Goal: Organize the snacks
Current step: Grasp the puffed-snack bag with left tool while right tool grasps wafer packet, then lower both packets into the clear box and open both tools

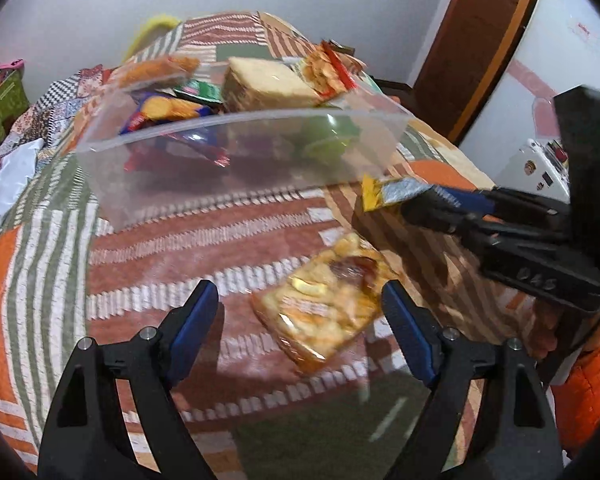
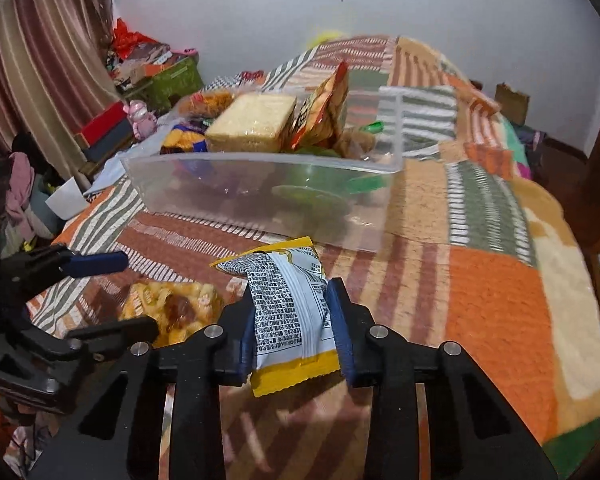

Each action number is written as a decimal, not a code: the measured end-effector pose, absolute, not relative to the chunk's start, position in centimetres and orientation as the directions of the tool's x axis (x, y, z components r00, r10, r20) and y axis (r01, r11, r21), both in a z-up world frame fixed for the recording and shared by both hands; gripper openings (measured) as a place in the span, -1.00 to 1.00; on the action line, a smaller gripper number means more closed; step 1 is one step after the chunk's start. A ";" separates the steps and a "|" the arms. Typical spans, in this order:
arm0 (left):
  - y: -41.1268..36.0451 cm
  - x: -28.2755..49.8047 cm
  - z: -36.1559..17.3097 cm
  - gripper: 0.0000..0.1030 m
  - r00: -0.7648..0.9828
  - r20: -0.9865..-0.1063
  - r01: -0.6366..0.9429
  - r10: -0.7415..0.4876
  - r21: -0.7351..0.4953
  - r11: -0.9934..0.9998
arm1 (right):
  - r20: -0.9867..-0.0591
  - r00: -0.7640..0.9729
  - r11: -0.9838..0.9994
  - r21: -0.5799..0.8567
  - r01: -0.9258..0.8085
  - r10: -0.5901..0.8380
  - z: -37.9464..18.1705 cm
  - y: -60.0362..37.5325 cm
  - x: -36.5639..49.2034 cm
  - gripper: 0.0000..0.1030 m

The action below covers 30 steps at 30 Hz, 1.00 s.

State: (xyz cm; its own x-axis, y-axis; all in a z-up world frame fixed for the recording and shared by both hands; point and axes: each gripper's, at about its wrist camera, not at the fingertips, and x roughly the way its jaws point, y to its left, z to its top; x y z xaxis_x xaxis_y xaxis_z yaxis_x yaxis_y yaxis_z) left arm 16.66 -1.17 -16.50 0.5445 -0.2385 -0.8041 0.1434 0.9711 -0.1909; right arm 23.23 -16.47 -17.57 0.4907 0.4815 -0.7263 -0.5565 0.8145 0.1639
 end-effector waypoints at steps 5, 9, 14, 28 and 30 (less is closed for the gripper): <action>-2.9 17.2 -17.3 0.74 0.512 -0.822 0.147 -0.251 -0.204 0.968 | -0.690 0.529 0.825 0.178 -0.537 0.493 -16.0 -18.2 22.0 -0.42; -3.8 18.0 -18.0 0.75 0.504 -0.835 0.121 -0.224 -0.188 0.975 | -0.673 0.551 0.833 0.185 -0.522 0.495 -15.4 -19.4 21.1 -0.42; -4.3 18.6 -18.3 0.66 0.515 -0.836 0.087 -0.186 -0.165 0.982 | -0.665 0.557 0.838 0.202 -0.507 0.497 -15.4 -20.4 20.7 -0.42; -2.6 17.0 -14.3 0.61 0.643 -0.749 0.086 -0.157 -0.133 0.987 | -0.619 0.593 0.837 0.214 -0.503 0.515 -13.9 -20.1 21.4 -0.42; -1.4 17.4 -13.3 0.61 0.663 -0.734 0.069 -0.150 -0.140 0.988 | -0.611 0.602 0.838 0.209 -0.504 0.514 -13.5 -19.7 21.8 -0.42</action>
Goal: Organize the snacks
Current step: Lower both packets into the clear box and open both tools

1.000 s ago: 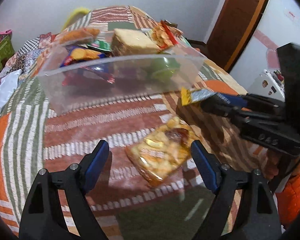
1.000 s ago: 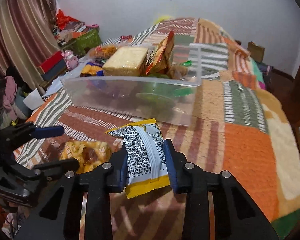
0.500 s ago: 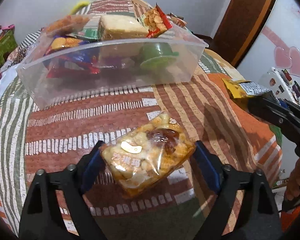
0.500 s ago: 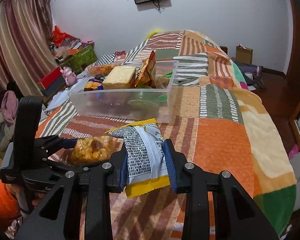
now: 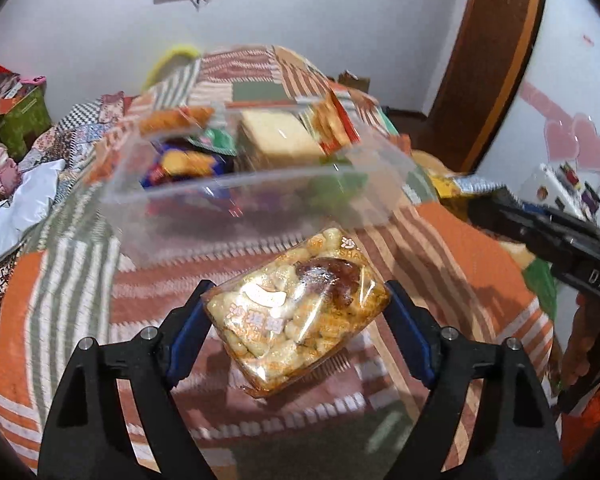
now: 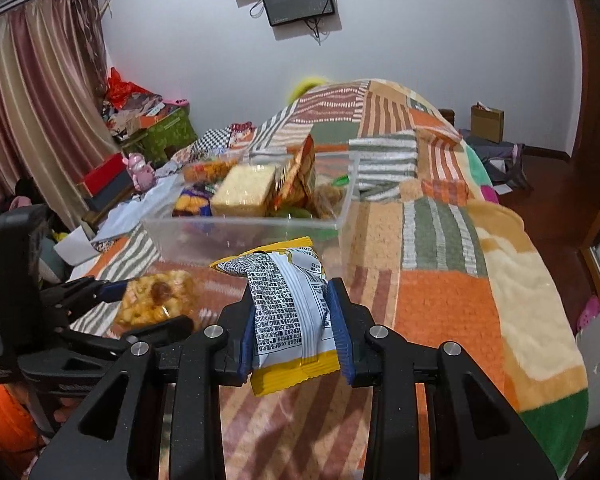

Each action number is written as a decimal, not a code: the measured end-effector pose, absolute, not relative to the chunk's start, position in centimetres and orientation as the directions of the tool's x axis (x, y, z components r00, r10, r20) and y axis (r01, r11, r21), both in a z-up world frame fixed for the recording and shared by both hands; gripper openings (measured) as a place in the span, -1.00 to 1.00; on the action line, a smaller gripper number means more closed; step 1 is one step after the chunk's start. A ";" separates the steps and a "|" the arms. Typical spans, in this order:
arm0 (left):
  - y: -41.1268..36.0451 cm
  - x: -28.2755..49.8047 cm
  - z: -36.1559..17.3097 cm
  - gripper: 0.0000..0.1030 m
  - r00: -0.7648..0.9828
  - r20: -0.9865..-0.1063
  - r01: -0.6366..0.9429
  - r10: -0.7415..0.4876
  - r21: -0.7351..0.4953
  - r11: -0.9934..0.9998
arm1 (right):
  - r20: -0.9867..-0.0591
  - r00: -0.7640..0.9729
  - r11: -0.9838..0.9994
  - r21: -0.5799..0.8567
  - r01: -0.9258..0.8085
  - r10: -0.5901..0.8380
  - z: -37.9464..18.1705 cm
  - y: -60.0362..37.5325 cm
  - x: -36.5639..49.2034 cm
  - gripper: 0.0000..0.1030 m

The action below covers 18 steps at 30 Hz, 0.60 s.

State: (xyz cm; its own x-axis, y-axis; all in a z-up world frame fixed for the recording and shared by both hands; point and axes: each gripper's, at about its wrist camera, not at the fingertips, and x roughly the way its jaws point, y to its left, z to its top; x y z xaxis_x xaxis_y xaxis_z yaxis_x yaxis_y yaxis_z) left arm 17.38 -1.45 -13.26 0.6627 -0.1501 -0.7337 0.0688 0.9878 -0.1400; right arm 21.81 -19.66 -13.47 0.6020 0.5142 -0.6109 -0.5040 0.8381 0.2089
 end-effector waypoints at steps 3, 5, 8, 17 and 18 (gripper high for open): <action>0.0 18.3 -12.0 0.61 0.690 -0.711 0.046 -0.138 -0.148 0.988 | -0.598 0.613 0.837 0.203 -0.508 0.517 -12.9 -19.0 22.5 -0.42; 0.9 18.9 -11.2 0.61 0.705 -0.696 0.035 -0.132 -0.152 0.988 | -0.585 0.625 0.838 0.198 -0.508 0.517 -12.3 -18.6 23.2 -0.42; 2.1 20.1 -10.0 0.61 0.726 -0.676 0.026 -0.123 -0.152 0.988 | -0.573 0.639 0.842 0.193 -0.504 0.514 -11.6 -18.0 24.1 -0.42; 4.7 24.6 -9.8 0.61 0.744 -0.660 -0.007 -0.104 -0.164 0.986 | -0.564 0.669 0.866 0.199 -0.458 0.484 -11.5 -16.1 28.7 -0.42; 4.8 25.2 -10.1 0.61 0.741 -0.664 -0.016 -0.096 -0.161 0.987 | -0.569 0.669 0.870 0.200 -0.452 0.478 -11.8 -15.9 29.2 -0.42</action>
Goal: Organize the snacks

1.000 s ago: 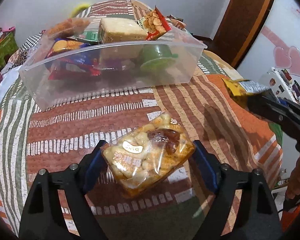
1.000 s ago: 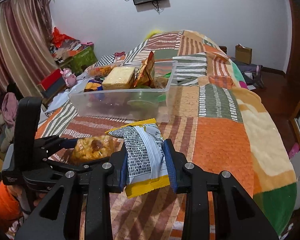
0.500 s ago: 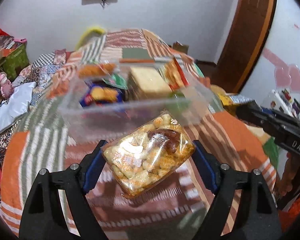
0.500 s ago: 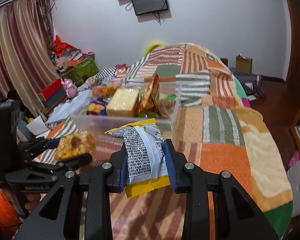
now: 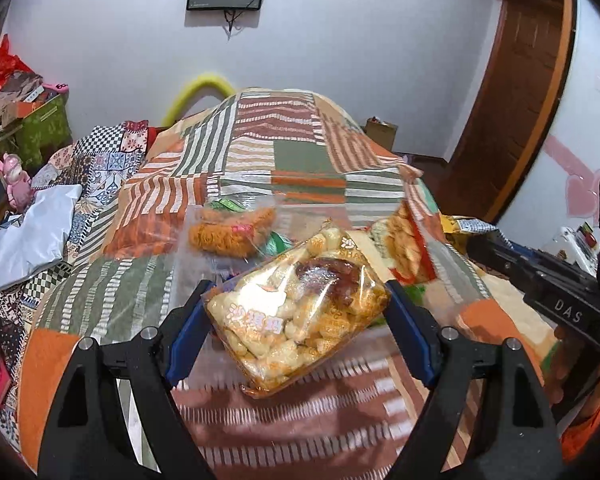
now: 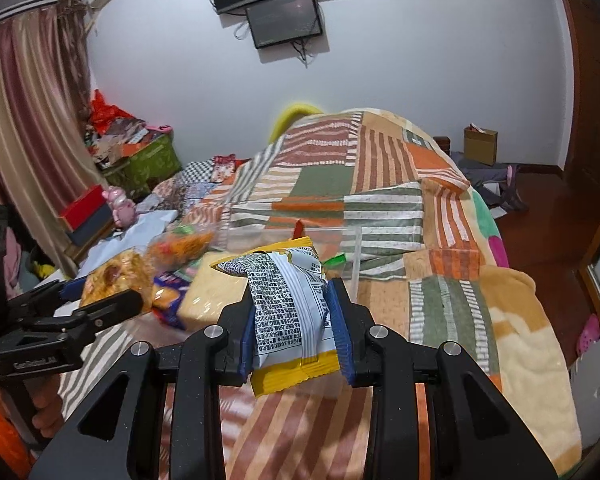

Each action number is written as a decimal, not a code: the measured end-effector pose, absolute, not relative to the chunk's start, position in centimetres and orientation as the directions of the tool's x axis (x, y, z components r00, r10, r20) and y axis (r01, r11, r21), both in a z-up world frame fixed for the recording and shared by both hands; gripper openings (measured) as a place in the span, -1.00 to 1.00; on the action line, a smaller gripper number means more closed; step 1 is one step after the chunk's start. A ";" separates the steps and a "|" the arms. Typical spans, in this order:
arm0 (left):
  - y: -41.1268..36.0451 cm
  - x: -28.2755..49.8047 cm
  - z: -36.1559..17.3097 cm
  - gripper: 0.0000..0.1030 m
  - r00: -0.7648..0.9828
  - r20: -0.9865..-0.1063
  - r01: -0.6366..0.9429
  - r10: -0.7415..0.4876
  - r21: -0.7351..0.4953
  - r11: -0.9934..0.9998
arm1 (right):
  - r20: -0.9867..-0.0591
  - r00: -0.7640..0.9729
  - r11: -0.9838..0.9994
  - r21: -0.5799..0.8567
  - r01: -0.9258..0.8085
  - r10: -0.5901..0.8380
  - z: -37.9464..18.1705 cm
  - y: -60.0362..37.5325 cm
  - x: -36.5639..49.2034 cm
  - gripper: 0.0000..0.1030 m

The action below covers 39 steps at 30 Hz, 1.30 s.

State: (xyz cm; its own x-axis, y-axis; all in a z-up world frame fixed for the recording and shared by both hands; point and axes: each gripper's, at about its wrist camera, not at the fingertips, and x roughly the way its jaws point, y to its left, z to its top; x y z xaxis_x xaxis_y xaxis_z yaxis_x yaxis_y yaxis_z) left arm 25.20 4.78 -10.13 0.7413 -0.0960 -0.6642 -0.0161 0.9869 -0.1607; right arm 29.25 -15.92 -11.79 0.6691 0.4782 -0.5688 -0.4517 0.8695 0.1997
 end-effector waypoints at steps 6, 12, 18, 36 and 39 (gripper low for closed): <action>5.1 27.7 -12.1 0.61 0.719 -0.691 -0.039 -0.073 -0.144 0.989 | -0.606 0.654 0.883 0.209 -0.420 0.454 -13.6 -15.0 31.6 -0.43; 4.9 28.3 -12.9 0.62 0.720 -0.692 -0.043 -0.055 -0.123 0.992 | -0.610 0.661 0.889 0.178 -0.423 0.437 -13.8 -14.7 31.3 -0.42; 4.8 28.0 -13.2 0.68 0.718 -0.694 -0.034 -0.049 -0.105 0.994 | -0.617 0.652 0.881 0.160 -0.444 0.441 -13.9 -14.0 30.7 -0.42; 4.8 25.5 -11.6 0.74 0.733 -0.675 -0.002 -0.087 -0.130 0.991 | -0.634 0.634 0.871 0.140 -0.471 0.444 -13.8 -13.8 29.6 -0.18; 4.6 24.2 -10.2 0.74 0.755 -0.650 0.003 -0.086 -0.128 0.992 | -0.616 0.647 0.870 0.137 -0.474 0.449 -12.7 -14.2 28.7 -0.18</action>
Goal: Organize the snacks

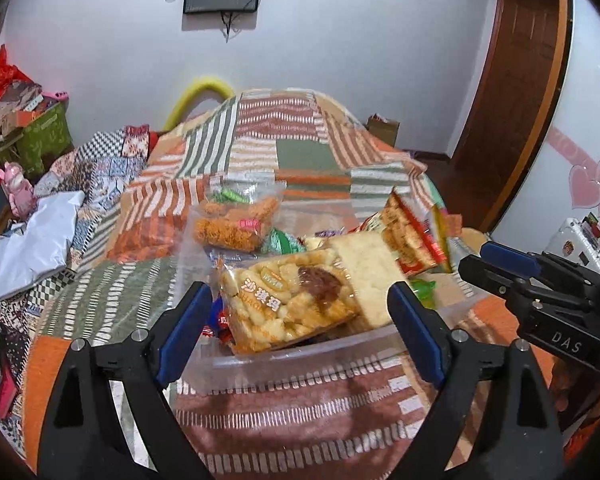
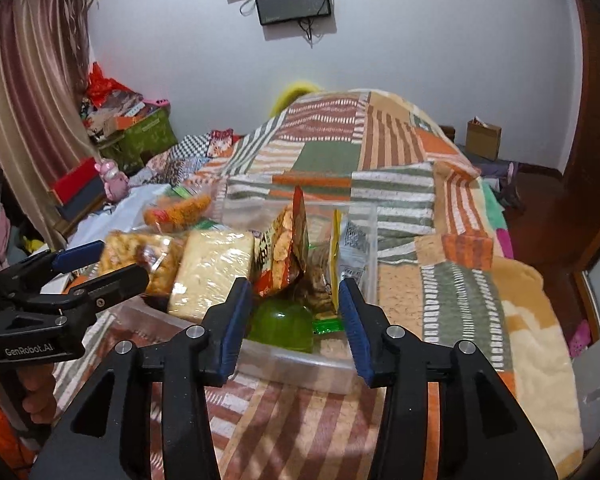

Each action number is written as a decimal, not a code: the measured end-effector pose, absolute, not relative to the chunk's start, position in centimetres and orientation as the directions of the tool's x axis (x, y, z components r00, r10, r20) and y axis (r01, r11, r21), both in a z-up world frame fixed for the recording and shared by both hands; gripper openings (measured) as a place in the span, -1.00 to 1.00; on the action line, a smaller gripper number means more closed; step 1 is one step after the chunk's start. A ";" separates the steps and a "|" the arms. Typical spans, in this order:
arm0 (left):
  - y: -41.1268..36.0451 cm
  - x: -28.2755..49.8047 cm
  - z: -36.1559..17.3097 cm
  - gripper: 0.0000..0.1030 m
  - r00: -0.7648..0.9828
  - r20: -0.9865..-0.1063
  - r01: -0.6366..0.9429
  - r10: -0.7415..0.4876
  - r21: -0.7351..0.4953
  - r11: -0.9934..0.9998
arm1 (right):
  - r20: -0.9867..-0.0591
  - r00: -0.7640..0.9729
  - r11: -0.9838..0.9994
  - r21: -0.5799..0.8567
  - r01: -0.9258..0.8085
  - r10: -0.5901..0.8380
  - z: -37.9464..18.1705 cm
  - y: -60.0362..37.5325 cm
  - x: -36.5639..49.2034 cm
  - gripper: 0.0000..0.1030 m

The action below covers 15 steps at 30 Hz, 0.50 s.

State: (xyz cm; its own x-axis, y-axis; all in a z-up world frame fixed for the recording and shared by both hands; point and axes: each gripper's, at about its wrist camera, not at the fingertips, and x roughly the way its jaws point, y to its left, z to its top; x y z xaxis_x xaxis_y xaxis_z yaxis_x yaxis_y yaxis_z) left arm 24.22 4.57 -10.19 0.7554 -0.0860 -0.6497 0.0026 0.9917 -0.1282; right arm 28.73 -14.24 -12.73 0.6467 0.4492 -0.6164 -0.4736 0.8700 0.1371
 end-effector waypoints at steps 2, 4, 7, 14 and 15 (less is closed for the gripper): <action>4.4 23.1 -8.9 0.74 0.775 -0.626 0.005 -0.087 -0.132 0.991 | -0.598 0.663 0.870 0.125 -0.477 0.450 -11.8 -14.6 27.9 -0.18; 4.4 21.8 -7.6 0.74 0.794 -0.601 0.006 -0.088 -0.137 0.991 | -0.578 0.677 0.867 0.114 -0.485 0.455 -10.8 -14.8 26.9 -0.18; 4.2 19.6 -5.5 0.74 0.823 -0.562 0.010 -0.087 -0.138 0.990 | -0.541 0.701 0.863 0.098 -0.496 0.464 -9.1 -15.2 25.1 -0.18; 3.3 14.0 -1.4 0.75 0.884 -0.462 0.020 -0.075 -0.124 0.992 | -0.439 0.743 0.844 0.071 -0.531 0.505 -5.2 -16.4 20.1 -0.07; 3.1 12.9 -0.8 0.75 0.893 -0.444 0.018 -0.068 -0.117 0.993 | -0.418 0.750 0.841 0.068 -0.537 0.513 -4.6 -16.6 19.1 -0.01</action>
State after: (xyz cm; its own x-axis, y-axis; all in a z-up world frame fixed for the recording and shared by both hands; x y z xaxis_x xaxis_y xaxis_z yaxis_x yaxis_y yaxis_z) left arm 12.92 3.10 -0.81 0.8932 -0.0683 -0.4444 0.0178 0.9930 -0.1167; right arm 19.14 -16.60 -4.63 0.7497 0.5129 -0.4181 -0.5372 0.8407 0.0681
